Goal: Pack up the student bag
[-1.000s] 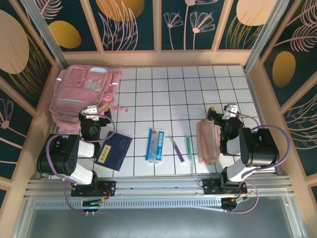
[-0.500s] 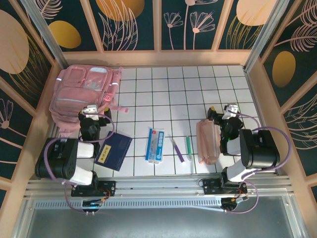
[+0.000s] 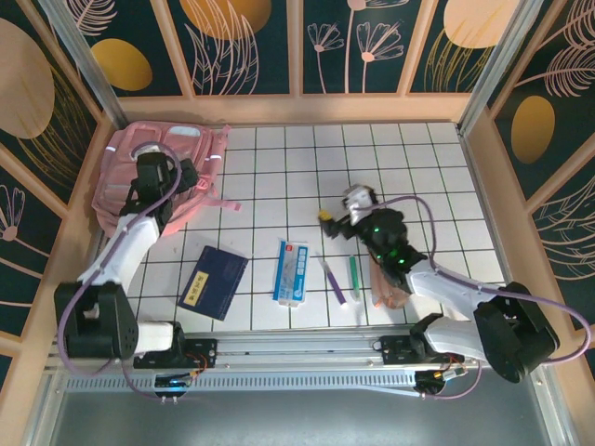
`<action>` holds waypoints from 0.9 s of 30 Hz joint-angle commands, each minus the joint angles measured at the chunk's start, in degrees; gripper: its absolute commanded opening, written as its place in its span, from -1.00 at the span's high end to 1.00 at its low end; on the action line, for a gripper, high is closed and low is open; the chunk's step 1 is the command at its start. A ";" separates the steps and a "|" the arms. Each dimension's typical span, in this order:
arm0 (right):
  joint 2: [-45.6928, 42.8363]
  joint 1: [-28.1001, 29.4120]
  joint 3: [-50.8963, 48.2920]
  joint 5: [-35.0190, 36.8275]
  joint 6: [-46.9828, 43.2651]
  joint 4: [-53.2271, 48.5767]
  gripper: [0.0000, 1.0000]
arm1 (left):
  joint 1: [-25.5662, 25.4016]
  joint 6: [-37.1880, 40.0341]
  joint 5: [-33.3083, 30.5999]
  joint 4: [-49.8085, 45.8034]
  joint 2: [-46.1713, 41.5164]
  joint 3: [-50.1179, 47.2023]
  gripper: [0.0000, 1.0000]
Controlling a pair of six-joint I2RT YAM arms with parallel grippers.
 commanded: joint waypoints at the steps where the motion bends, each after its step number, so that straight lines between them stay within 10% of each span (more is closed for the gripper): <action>1: 1.49 6.89 2.83 8.07 -3.37 -7.78 -0.99 | 0.34 4.00 1.00 -12.59 5.82 4.39 -0.98; 13: 2.64 17.57 4.67 15.08 2.56 -15.70 -0.98 | 0.30 14.49 -1.85 -17.58 28.13 11.40 -0.84; 20: 1.36 18.43 6.55 15.89 5.03 -19.26 -0.99 | 0.15 16.31 2.79 -20.30 28.99 14.87 1.00; 27: -1.28 17.72 8.30 25.83 9.09 -19.72 -0.99 | -5.26 15.08 17.73 -17.30 16.47 20.29 1.00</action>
